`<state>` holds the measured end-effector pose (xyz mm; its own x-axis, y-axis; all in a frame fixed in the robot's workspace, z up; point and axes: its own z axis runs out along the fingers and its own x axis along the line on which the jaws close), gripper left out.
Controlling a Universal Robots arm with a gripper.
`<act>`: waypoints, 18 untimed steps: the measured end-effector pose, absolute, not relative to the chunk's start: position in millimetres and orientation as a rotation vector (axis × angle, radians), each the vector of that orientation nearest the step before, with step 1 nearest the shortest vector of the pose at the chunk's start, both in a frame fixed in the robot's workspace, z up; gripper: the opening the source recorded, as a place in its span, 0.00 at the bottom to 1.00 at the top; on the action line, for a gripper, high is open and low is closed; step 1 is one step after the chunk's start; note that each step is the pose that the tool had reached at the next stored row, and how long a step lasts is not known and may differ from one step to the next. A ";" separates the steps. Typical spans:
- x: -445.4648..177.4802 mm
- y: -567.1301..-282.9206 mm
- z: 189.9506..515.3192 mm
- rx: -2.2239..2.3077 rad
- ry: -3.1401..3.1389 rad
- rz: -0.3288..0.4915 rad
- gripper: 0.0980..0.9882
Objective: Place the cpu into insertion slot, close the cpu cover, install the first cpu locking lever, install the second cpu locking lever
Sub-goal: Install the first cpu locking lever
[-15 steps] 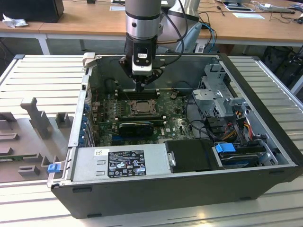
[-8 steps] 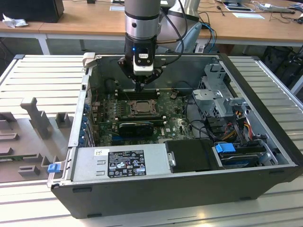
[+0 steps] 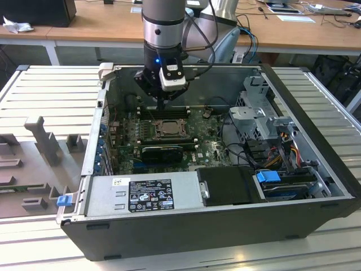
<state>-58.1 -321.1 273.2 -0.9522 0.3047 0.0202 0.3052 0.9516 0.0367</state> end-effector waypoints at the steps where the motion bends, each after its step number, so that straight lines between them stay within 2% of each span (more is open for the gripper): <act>1: -58.1 -321.1 272.9 -0.449 -3.094 -0.061 0.01; 8: -58.3 -321.2 269.8 -0.182 -3.118 -0.059 0.01; 18: -80.3 -321.2 269.5 -0.167 -3.120 -0.059 0.01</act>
